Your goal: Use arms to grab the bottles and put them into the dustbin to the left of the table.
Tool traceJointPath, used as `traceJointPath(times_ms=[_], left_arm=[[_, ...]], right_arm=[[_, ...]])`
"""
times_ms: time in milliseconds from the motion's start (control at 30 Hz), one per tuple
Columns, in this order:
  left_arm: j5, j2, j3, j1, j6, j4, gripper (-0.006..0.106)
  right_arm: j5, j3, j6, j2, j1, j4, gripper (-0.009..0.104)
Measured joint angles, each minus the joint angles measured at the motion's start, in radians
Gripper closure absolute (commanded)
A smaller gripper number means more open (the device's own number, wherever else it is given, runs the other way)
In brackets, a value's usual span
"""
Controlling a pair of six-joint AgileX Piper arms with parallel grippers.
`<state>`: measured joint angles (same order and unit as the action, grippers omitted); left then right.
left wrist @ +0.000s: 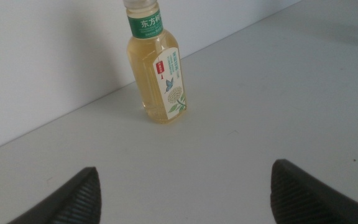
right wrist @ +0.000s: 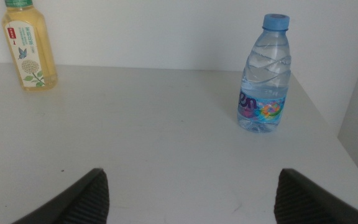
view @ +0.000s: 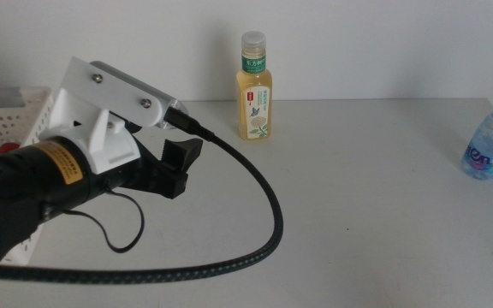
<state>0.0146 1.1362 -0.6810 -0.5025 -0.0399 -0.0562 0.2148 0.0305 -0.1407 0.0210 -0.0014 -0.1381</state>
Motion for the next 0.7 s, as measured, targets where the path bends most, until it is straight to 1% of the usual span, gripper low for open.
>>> traceJointPath(times_ms=[400, 700], left_arm=[[0.415, 0.334, -0.018, -0.008, 0.0, -0.001, 0.007], [0.44, 0.583, -0.223, -0.008, 0.0, -0.001, 0.007]], right_arm=[[0.0, 0.0, 0.0, 0.0, 0.0, 0.0, 0.027], [0.0, 0.0, 0.0, 0.0, 0.0, 0.0, 0.027]])
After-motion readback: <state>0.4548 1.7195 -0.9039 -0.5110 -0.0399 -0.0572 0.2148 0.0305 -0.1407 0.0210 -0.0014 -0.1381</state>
